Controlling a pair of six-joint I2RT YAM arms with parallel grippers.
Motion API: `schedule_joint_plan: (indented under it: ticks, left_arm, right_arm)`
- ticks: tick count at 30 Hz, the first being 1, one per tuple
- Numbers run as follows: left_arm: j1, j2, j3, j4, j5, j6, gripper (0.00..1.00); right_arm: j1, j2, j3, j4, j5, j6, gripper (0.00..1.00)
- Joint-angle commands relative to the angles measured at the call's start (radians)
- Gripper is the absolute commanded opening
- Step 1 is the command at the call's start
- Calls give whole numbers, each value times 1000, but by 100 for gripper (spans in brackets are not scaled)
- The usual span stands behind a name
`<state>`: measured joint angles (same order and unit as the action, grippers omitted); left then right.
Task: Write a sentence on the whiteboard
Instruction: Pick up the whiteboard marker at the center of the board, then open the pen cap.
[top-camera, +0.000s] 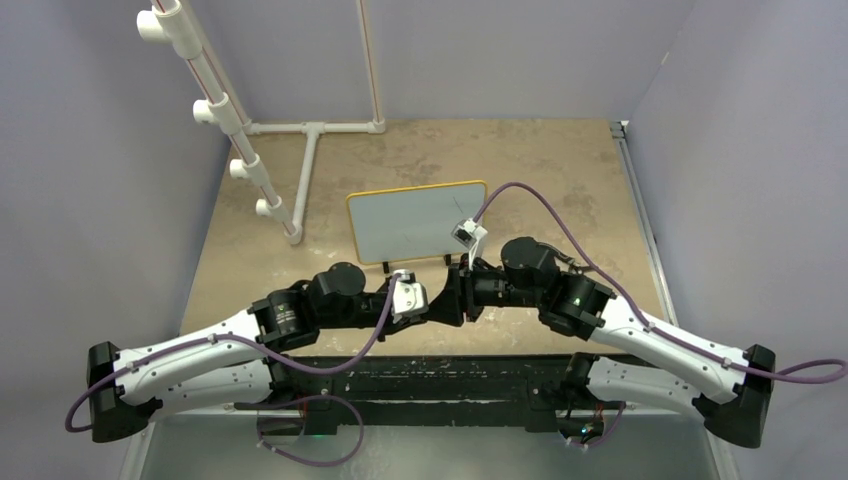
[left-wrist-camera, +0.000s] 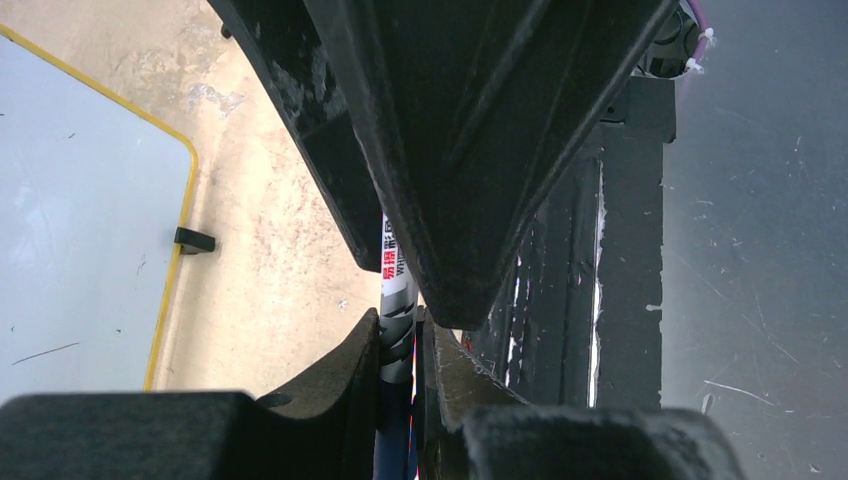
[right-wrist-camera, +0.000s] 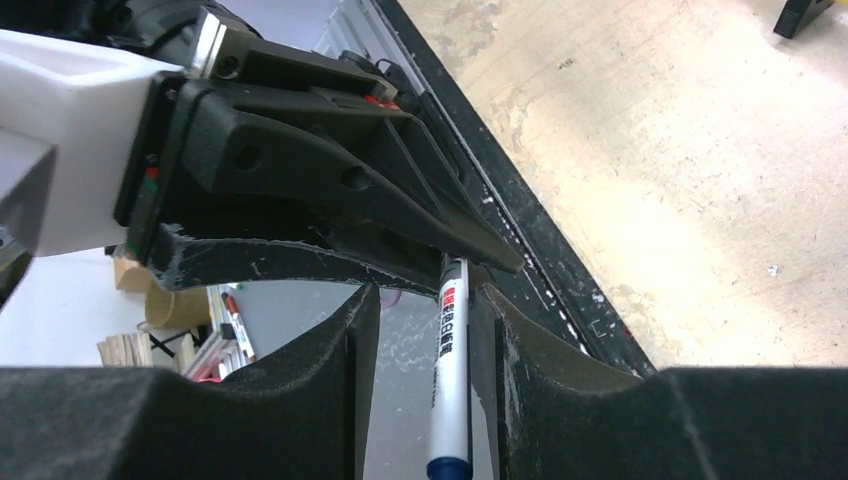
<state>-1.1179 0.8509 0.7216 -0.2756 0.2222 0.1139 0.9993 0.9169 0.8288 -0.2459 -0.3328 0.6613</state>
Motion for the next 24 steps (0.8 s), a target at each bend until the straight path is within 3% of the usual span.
schedule_joint_plan:
  ticks: [1, 4, 7, 10, 16, 22, 24]
  left_arm:
    - [12, 1, 7, 49, 26, -20, 0]
    - [13, 7, 7, 49, 39, -22, 0]
    - [15, 10, 7, 51, 45, -23, 0]
    - [15, 11, 7, 52, 53, -23, 0]
    - [18, 8, 9, 52, 51, -28, 0]
    - [21, 4, 11, 50, 45, -28, 0]
    - [23, 1, 10, 53, 50, -28, 0]
  right_arm:
    - [0, 20, -11, 40, -22, -13, 42]
    - [-1, 24, -8, 45, -15, -14, 37]
    - [0, 21, -5, 42, 5, -14, 25]
    - [-1, 4, -8, 40, 38, -8, 20]
    - [-1, -47, -40, 73, 93, 20, 0]
    - [-3, -87, -47, 69, 107, 23, 0]
    - [-4, -88, -44, 63, 112, 25, 17]
